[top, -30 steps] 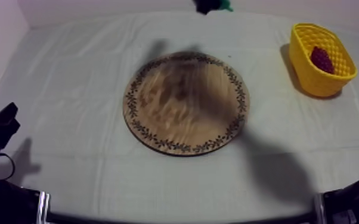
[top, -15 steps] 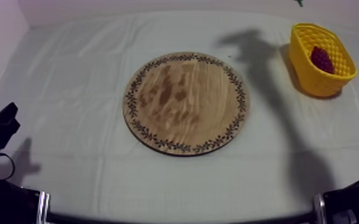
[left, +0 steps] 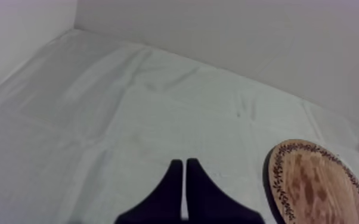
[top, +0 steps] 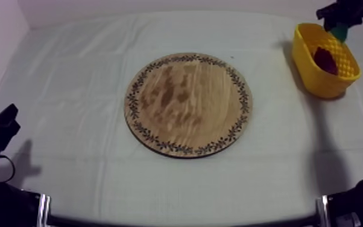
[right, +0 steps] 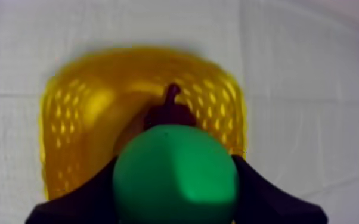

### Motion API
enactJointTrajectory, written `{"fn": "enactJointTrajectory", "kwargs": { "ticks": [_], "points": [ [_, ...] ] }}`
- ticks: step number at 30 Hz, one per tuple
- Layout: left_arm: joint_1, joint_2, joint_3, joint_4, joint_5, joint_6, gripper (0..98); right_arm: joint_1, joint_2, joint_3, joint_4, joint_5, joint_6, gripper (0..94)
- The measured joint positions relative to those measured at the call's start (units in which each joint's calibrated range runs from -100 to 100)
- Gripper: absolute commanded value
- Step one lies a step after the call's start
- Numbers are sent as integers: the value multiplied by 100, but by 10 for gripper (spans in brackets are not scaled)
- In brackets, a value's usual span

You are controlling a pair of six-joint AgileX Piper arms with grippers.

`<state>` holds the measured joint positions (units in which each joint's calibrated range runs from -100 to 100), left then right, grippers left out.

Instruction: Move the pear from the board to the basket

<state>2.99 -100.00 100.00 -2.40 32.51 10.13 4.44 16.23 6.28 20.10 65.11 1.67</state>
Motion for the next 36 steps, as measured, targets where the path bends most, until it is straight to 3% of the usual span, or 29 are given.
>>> {"fn": "enactJointTrajectory", "kwargs": {
  "ticks": [4,6,9,13,27,31,36],
  "points": [
    [0,0,0,0,0,0,1,10,35,652,28,-248,-75,420],
    [0,0,0,0,0,0,1,18,97,939,3,-419,-106,502],
    [0,0,0,0,0,0,1,42,184,1192,-117,-588,-87,588],
    [0,0,0,0,0,0,1,93,244,1293,-354,-1082,58,628],
    [0,0,0,0,0,0,1,286,-976,1449,-857,-1817,353,561],
    [0,0,0,0,0,0,1,255,-1841,1926,-849,-2067,376,538],
    [0,0,0,0,0,0,1,82,-3083,2880,-624,-2412,310,481]
  ]
}}
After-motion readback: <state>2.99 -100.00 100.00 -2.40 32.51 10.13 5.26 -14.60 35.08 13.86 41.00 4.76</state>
